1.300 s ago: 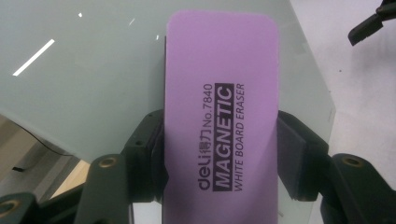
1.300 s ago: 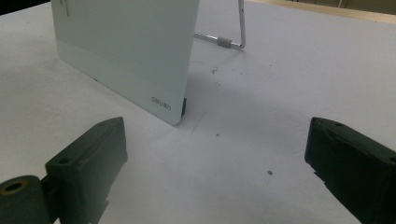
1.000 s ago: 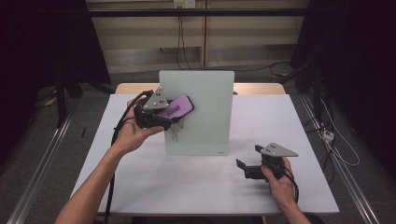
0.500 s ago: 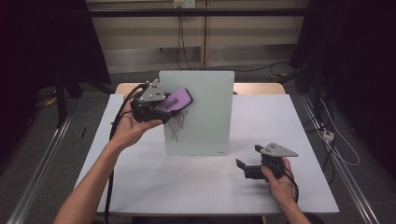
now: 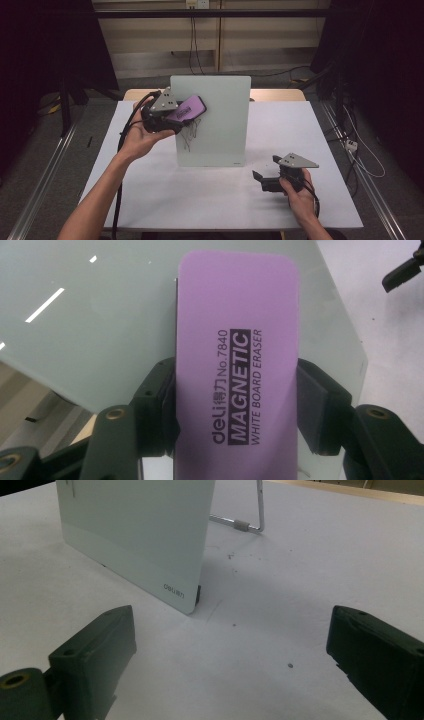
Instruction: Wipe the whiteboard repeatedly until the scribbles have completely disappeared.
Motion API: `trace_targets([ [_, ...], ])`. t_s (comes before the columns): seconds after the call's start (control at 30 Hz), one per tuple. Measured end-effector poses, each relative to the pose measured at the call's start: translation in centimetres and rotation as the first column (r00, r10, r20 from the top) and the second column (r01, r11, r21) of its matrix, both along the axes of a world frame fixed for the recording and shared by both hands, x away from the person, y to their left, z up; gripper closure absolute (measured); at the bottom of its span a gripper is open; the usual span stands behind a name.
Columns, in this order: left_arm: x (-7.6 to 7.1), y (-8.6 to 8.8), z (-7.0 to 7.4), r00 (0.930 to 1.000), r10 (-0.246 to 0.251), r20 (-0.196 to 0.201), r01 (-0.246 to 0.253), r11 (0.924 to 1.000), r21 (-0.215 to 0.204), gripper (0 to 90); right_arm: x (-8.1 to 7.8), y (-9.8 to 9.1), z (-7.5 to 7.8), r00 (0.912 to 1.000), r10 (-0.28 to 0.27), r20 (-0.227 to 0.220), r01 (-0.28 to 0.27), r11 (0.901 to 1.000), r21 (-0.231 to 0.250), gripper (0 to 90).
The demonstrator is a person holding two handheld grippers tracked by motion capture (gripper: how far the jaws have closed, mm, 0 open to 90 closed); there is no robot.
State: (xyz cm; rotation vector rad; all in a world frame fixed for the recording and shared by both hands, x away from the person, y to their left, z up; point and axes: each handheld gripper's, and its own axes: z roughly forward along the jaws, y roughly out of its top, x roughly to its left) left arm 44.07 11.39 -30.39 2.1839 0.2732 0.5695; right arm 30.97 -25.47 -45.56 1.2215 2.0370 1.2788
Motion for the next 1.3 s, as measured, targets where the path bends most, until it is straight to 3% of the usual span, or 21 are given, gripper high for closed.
trace_targets([
  [0.47, -1.2, -1.7, -2.5, 0.9986, -0.048, -0.023, 0.049, 0.9964, 0.070, 41.1, 0.0, 0.0, 0.0, 1.0000, 0.001, 0.001, -0.001, 1.0000, 0.000, 5.5],
  [0.63, -1.4, -2.0, -2.8, 0.9989, -0.046, -0.007, 0.047, 0.9945, 0.094, 41.1, 0.0, 0.0, 0.0, 1.0000, 0.002, 0.002, -0.002, 1.0000, -0.002, 5.5],
  [0.8, -1.2, -1.5, -2.2, 0.9992, -0.039, -0.003, 0.039, 0.9956, 0.085, 41.1, 0.0, -0.1, 0.0, 1.0000, 0.002, 0.004, -0.002, 1.0000, 0.001, 5.5],
  [1.1, -0.3, 0.9, 0.1, 0.9990, 0.031, 0.032, -0.031, 0.9994, 0.013, 41.1, 0.0, 0.0, 0.0, 1.0000, 0.001, 0.003, -0.001, 1.0000, 0.000, 5.5],
  [1.3, -0.5, 1.1, -0.6, 0.9988, 0.034, 0.035, -0.035, 0.9989, 0.029, 41.1, 0.0, 0.0, 0.0, 1.0000, 0.002, 0.003, -0.002, 1.0000, -0.003, 5.5],
])
